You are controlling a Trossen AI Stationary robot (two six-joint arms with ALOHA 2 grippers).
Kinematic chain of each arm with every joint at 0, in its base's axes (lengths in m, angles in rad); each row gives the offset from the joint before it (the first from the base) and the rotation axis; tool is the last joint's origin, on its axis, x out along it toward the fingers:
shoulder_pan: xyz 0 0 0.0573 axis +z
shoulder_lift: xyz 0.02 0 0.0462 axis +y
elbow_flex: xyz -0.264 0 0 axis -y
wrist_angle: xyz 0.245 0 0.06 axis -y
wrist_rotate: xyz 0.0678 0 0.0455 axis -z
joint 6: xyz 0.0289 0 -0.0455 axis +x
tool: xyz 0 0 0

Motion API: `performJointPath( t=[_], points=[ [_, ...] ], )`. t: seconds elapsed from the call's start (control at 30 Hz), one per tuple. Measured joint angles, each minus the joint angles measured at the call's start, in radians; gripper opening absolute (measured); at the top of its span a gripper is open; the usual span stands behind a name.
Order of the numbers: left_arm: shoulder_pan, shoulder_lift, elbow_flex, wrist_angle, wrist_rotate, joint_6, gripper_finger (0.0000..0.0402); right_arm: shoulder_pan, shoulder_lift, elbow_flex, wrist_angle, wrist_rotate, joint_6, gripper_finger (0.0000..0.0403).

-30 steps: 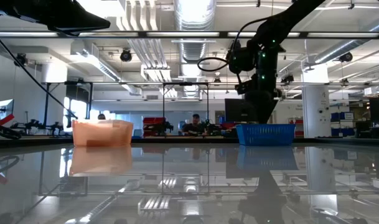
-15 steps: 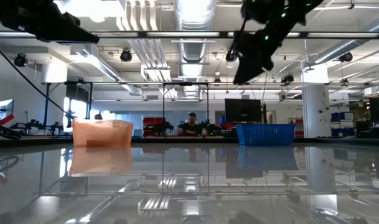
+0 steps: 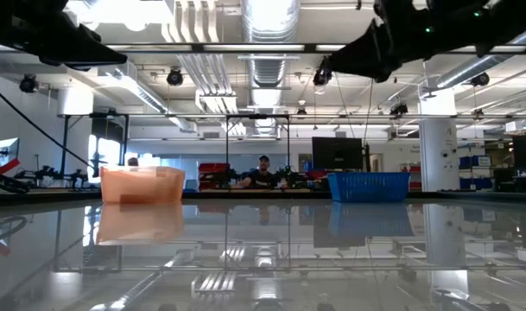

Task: Sort & place blocks by color
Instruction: Return to Home Position

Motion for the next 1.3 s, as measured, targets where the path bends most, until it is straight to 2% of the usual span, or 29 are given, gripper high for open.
performJointPath(
  t=[0.33,0.57,0.7,0.93,1.3],
  points=[
    [0.000,-0.198,-0.079,0.007,0.046,0.000,0.0054,0.019,-0.156,-0.183,0.034,0.000,-0.013,0.0187],
    [0.000,-0.356,-0.162,0.007,0.051,-0.001,0.0054,0.019,-0.258,-0.310,0.153,-0.078,-0.046,0.0187],
    [0.000,-0.356,-0.178,0.013,0.054,-0.002,0.0054,0.019,-0.312,-0.369,0.200,-0.090,-0.055,0.0187],
    [0.000,-0.347,-0.224,0.086,0.093,-0.003,0.0054,0.019,-0.405,-0.484,0.305,-0.175,-0.069,0.0187],
    [0.000,-0.347,-0.241,0.099,0.121,-0.023,0.0054,0.019,-0.502,-0.486,0.286,-0.183,-0.186,0.0177]
  ],
)
